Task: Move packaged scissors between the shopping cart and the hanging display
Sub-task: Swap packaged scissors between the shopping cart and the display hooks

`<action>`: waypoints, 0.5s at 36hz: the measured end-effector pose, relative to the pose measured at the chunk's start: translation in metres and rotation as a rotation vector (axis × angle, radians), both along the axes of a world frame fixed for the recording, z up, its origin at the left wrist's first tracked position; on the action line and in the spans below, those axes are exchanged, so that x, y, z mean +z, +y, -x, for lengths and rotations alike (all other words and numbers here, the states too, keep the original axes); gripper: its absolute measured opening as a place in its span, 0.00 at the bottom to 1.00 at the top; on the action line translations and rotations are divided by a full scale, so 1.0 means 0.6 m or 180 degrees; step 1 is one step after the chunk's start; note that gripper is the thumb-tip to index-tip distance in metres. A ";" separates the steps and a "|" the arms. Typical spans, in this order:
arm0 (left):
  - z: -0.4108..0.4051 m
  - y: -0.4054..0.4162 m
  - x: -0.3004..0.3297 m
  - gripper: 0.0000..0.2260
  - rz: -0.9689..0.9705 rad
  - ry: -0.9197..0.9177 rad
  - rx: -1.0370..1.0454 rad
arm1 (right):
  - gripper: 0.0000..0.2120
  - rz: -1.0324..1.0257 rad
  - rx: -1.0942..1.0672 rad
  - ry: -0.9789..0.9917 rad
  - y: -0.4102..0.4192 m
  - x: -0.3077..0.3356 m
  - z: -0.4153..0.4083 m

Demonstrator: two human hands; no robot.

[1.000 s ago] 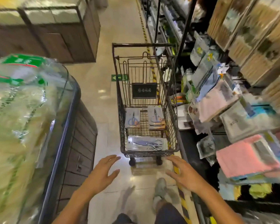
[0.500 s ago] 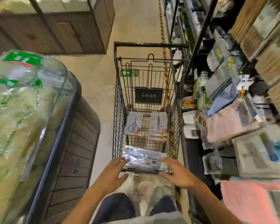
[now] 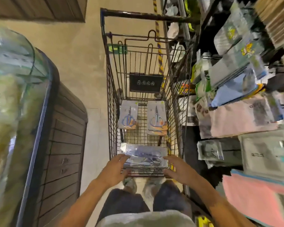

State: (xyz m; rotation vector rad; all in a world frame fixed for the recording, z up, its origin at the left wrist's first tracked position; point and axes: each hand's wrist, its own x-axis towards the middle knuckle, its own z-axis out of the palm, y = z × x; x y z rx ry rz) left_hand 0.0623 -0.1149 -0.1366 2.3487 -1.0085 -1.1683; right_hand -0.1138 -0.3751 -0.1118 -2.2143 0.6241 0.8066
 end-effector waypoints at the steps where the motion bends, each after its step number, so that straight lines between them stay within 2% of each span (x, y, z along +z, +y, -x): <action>1: -0.005 -0.005 -0.005 0.26 -0.0004 0.0002 -0.0013 | 0.28 0.0015 0.0020 0.0027 -0.003 -0.006 -0.006; 9: -0.016 -0.051 -0.065 0.23 -0.0077 0.0108 0.0396 | 0.23 -0.0139 -0.0212 0.0045 -0.018 -0.090 -0.050; 14: 0.000 -0.074 -0.144 0.24 -0.0227 0.0226 0.0657 | 0.28 -0.0300 -0.0271 0.0107 -0.022 -0.181 -0.068; 18: 0.006 -0.076 -0.208 0.24 -0.0364 0.0329 0.0695 | 0.31 -0.0182 -0.0309 0.0355 -0.017 -0.262 -0.076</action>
